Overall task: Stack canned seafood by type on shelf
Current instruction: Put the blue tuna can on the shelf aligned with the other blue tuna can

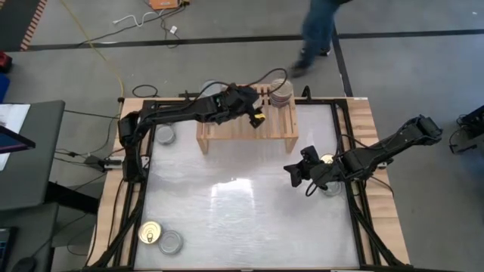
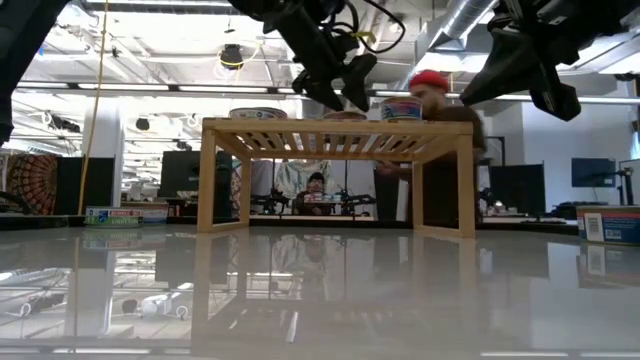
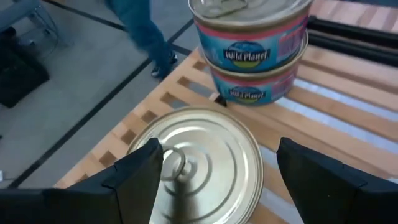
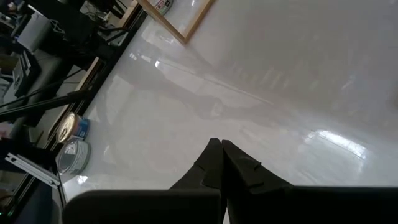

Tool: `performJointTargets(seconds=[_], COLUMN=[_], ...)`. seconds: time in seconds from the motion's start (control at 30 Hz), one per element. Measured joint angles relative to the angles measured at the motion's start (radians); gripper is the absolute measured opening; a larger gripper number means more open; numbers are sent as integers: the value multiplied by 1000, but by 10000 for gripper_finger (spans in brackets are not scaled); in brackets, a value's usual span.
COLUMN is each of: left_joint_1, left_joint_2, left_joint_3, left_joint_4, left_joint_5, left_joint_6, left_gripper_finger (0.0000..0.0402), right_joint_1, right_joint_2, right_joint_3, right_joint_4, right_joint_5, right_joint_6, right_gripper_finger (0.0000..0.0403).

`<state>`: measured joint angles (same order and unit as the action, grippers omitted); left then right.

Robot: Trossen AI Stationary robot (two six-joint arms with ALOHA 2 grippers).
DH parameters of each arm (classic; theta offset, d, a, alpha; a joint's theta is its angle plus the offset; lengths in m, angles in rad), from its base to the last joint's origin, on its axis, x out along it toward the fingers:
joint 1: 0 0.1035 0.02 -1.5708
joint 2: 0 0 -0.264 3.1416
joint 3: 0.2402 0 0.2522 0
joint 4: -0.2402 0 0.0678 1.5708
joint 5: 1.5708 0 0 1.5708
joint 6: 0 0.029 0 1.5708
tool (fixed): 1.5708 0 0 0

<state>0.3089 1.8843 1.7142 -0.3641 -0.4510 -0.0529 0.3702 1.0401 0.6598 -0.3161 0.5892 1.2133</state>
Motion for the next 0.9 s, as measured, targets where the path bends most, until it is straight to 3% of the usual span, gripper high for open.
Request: performJointTargets(seconds=[0.33, 0.67, 0.9], left_joint_1=[5, 8, 8], left_joint_2=[0, -69, -73], left_joint_3=[0, 0, 0], left_joint_4=[19, -29, -190], left_joint_5=[-9, -129, -238], left_joint_6=[0, 106, 186], left_gripper_finger=[299, 299, 299], right_joint_1=[0, 0, -1], right_joint_2=[0, 0, 0], right_joint_3=[0, 0, 0], right_joint_4=[0, -2, -5], right_joint_5=[0, 0, 3], right_joint_6=[0, -3, -12], right_gripper_finger=[24, 24, 25])
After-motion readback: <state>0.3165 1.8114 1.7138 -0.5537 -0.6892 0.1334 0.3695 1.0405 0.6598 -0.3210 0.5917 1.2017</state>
